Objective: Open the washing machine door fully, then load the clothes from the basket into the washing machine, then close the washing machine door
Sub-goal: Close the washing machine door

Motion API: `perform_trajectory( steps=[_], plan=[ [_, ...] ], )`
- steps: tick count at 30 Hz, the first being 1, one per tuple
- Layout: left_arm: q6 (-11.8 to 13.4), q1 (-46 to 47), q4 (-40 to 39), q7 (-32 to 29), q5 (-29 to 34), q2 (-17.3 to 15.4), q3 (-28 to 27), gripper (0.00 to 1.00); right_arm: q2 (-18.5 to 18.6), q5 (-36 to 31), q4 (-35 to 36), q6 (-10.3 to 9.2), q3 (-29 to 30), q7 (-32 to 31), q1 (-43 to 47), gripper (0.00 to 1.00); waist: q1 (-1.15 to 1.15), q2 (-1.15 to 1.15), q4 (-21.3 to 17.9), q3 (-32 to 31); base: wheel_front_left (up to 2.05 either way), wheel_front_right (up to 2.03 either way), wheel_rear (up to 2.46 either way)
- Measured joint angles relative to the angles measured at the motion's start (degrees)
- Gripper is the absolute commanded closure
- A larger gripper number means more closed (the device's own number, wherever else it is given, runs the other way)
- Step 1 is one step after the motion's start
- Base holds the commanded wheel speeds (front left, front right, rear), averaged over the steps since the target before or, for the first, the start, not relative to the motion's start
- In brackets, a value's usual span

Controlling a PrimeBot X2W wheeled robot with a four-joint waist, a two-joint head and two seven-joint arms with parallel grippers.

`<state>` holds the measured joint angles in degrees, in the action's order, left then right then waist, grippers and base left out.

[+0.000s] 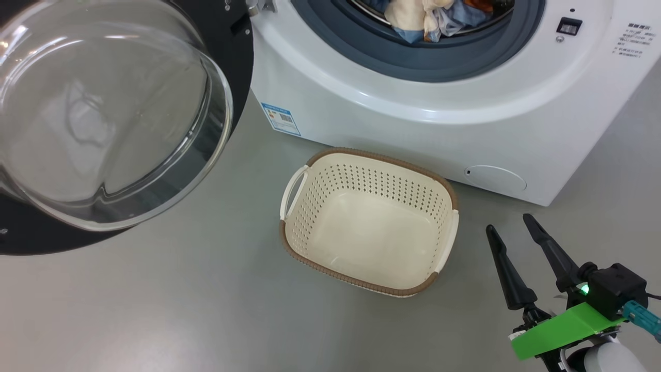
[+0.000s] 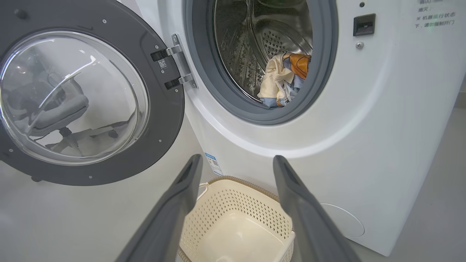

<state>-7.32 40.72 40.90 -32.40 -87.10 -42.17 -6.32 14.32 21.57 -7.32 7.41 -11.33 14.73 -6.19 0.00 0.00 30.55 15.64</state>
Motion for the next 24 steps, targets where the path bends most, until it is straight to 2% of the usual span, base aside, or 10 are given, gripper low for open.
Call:
perform_trajectory(
  steps=[9,10,12,13,14,15,16,17,24],
  plan=[
    [0.0,-2.09,-5.02,2.91,-0.36,-1.2,-1.23,1.0,-1.74,0.01,-0.25,0.0,0.22,0.0,1.19,0.0,0.0,0.0,0.43,-2.75,0.0,0.0,0.0],
    [0.0,-2.22,-5.26,3.79,-0.31,-1.31,-1.42,0.96,-1.85,0.08,-0.25,0.0,0.24,0.0,1.2,0.0,0.0,0.0,0.5,-3.0,0.0,0.0,0.0],
    [0.0,-2.43,-6.12,5.99,0.26,-1.68,-1.94,1.0,-2.15,0.09,-0.24,0.0,0.21,0.0,1.21,0.0,0.0,0.0,0.55,-3.45,0.0,0.0,0.0],
    [0.0,-2.46,-6.14,8.29,0.94,-1.86,-2.54,0.97,-2.31,0.09,-0.24,0.0,0.2,0.0,1.22,0.0,0.0,0.0,0.55,-3.62,0.0,0.0,0.0],
    [0.0,-2.46,-6.05,10.09,1.43,-2.18,-2.99,1.0,-2.37,0.09,-0.25,0.0,0.19,0.0,1.23,0.0,0.0,0.0,0.54,-3.77,0.0,0.0,0.0],
    [0.0,-2.45,-6.04,11.57,1.85,-2.5,-3.26,0.93,-2.41,0.09,-0.24,0.0,0.16,0.0,1.23,0.0,0.0,0.0,0.5,-3.89,0.0,0.0,0.0],
    [0.0,-2.4,-5.72,13.52,2.72,-2.81,-3.49,0.59,-2.45,0.09,-0.23,0.0,0.16,0.0,1.23,0.0,0.0,0.0,0.45,-3.95,0.0,0.0,0.0],
    [0.0,-2.29,-5.17,15.01,3.44,-3.13,-3.54,0.0,-2.45,0.09,-0.24,0.0,0.15,0.0,1.23,0.0,0.0,0.0,0.4,-3.97,0.0,0.0,0.0],
    [0.0,-1.92,-3.74,16.85,3.59,-3.3,-2.37,0.0,-2.4,0.26,-0.09,0.0,0.21,0.0,1.23,0.0,0.0,0.0,0.13,-3.68,0.0,0.0,0.0]
  ],
)
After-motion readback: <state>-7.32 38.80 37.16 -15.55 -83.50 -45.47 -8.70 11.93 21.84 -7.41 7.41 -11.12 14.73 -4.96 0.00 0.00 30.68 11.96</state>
